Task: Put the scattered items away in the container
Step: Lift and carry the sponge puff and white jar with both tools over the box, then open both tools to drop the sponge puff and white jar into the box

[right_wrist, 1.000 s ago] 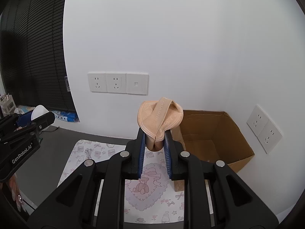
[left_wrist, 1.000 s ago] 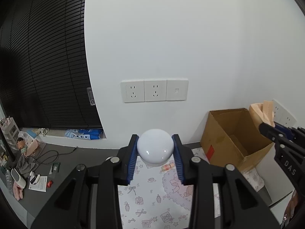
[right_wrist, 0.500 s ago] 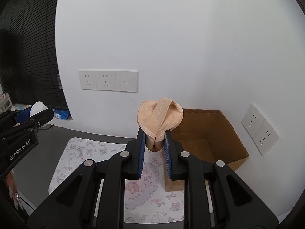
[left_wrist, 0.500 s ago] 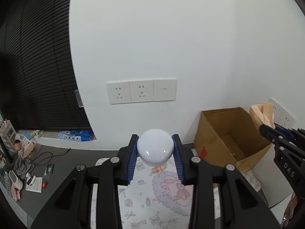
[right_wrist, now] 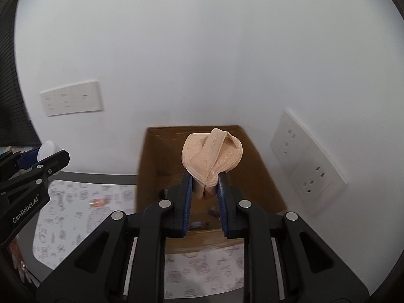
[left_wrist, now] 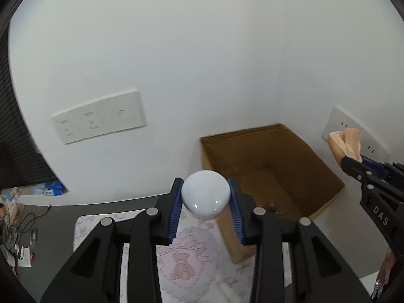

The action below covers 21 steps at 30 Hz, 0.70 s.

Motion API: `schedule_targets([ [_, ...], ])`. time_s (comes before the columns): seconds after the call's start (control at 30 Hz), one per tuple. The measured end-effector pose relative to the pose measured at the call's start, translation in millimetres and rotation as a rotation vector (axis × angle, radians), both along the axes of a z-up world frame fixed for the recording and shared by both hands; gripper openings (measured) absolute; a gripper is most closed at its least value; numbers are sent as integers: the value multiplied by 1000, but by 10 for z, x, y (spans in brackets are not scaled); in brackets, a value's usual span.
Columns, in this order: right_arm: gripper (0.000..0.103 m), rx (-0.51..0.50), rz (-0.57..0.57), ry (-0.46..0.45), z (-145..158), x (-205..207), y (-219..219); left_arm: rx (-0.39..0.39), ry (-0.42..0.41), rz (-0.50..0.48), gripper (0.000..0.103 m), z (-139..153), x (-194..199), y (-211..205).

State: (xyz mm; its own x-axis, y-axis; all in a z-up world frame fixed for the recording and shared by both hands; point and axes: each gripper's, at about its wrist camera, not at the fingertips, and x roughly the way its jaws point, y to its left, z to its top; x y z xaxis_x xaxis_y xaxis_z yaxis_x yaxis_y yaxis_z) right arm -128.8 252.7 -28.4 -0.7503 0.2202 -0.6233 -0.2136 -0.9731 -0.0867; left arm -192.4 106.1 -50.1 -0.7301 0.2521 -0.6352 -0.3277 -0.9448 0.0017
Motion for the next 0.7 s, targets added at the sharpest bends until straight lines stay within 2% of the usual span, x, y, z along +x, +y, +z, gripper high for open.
schedule_targets([
  [0.13,19,0,-40,-32,-106,-139,396,-1,-19,-35,35,-60,-167,336],
  [0.27,19,-5,-62,-51,-184,-231,657,-3,-37,-49,35,-132,-293,505],
  [0.7,19,-24,-74,-89,-355,-436,937,-25,-97,-69,35,-348,-641,754],
])
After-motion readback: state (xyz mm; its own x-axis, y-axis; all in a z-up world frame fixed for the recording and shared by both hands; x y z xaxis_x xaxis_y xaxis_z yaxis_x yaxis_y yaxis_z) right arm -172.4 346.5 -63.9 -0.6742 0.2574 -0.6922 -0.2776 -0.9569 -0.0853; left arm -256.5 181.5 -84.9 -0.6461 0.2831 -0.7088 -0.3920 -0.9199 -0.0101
